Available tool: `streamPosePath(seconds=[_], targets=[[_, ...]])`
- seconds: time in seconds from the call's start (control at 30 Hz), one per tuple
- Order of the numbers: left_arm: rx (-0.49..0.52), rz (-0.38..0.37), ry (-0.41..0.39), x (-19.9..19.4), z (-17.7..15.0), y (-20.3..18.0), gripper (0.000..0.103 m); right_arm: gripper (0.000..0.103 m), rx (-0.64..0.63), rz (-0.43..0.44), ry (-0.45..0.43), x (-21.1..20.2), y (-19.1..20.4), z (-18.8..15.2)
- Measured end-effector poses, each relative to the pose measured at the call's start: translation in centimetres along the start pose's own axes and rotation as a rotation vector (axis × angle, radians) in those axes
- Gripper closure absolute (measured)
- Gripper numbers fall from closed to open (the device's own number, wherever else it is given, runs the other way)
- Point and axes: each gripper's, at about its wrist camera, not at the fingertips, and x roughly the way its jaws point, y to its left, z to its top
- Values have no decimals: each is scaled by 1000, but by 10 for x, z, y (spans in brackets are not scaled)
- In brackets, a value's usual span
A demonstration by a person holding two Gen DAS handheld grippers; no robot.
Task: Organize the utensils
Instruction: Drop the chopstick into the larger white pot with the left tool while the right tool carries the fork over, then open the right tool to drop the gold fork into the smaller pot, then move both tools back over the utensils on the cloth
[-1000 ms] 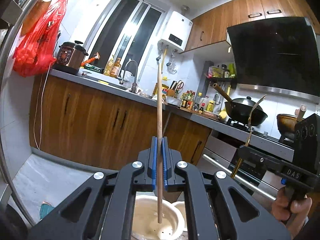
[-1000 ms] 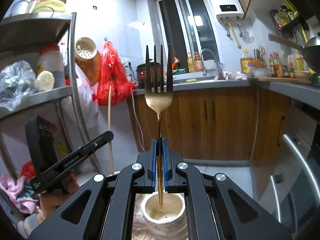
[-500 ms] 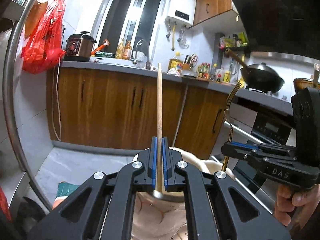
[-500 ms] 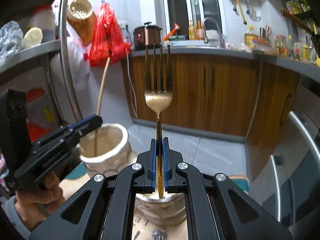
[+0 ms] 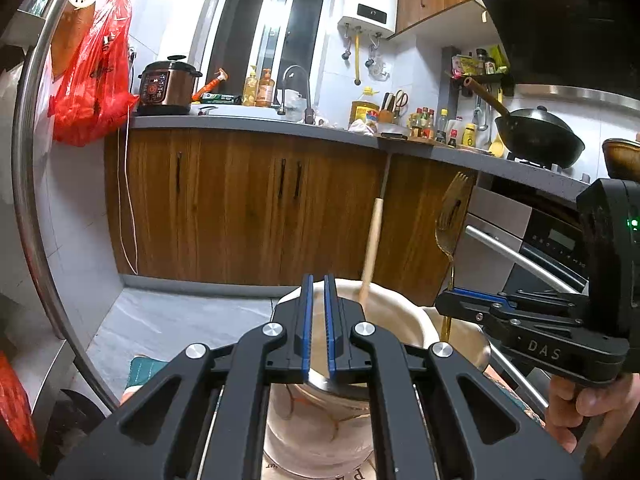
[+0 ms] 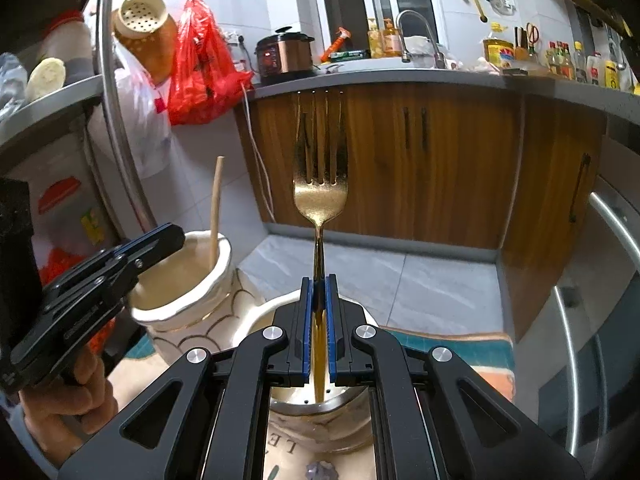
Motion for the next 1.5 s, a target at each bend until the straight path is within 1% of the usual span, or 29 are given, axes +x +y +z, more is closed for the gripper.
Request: streamPosePath(seconds=[0.13,0.23,0.27,0.3,0.37,0.53,0.57,0.7,0.77,0.9,0.97,1.1,1.17,1.27,1.33,1.43,1.5], targets=[[-6,4,-2,-3,-2,1,97,90,2,0,-1,1,0,0],[-14,0,-4,-6,-2,3,96,87,-1,5,-6,-2,-1,-1],[-15,-5,-7,-9,-2,3,93,87,0,6,-9,-4,-2,-1],[-17,-9,-10,-13,-2,4,89,87,0,5,-13,-7,-2,-1],[-29,-16,-21,-20,-1,7,66,84,3,4,-24,-15,-4,-1],[-57,3,-45,-44,-5,17,53,83,11,-6,-40,-38,-9,-7],[-60,9,-48,-49,-7,19,52,83,14,-5,-40,-42,-11,-9],[-60,33,-18,-67,-23,28,51,80,21,-6,-19,-61,-20,-29],[-58,35,22,-73,-34,32,50,80,36,4,6,-65,-26,-40],[-49,30,113,-74,-56,35,50,80,32,-18,71,-68,-34,-63],[-37,28,141,-74,-62,34,50,80,34,-17,109,-69,-38,-76],[-10,23,188,-73,-72,30,50,80,31,5,187,-69,-40,-103],[-9,11,233,-69,-80,27,50,80,28,23,229,-68,-39,-116],[8,-8,283,-65,-91,17,50,80,15,53,270,-68,-35,-127],[37,-8,325,-63,-99,9,50,79,4,77,294,-69,-31,-134],[49,-34,381,-61,-111,1,50,77,-19,83,326,-69,-24,-142],[70,-43,405,-60,-117,-5,50,76,-31,78,348,-69,-22,-147]])
